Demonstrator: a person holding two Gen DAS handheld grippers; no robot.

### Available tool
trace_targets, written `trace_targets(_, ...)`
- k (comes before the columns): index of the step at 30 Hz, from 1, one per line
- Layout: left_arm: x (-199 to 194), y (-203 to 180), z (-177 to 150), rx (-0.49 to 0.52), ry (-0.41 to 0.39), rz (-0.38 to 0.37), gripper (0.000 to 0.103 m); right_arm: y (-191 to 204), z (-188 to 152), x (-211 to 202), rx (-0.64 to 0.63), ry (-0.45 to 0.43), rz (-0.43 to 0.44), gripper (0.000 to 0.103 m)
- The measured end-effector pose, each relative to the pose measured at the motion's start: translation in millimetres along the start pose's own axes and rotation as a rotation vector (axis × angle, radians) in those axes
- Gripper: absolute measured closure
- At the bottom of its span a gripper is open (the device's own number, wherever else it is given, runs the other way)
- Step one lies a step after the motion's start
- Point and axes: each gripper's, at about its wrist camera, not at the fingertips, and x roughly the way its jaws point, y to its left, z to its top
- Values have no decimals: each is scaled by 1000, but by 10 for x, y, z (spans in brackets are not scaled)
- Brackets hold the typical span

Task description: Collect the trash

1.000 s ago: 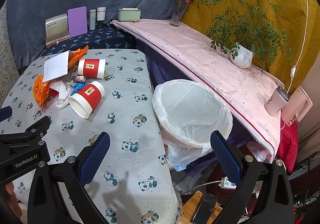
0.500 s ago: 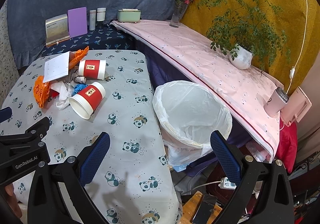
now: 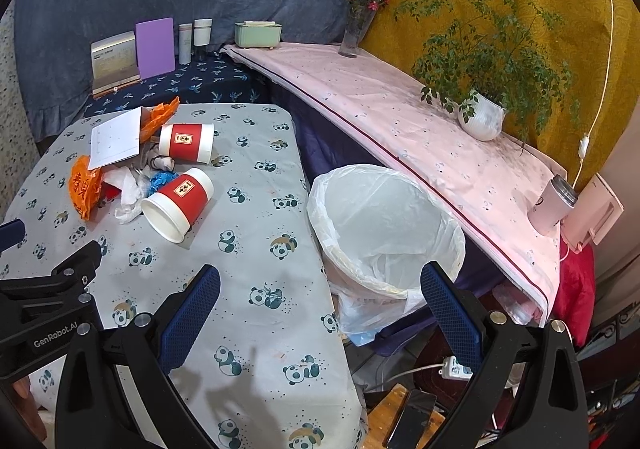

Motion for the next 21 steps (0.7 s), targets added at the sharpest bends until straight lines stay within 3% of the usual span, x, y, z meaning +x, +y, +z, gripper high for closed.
trace_targets(21, 42, 145, 26, -21, 7, -54, 7, 119, 57, -23, 8, -19, 0, 7)
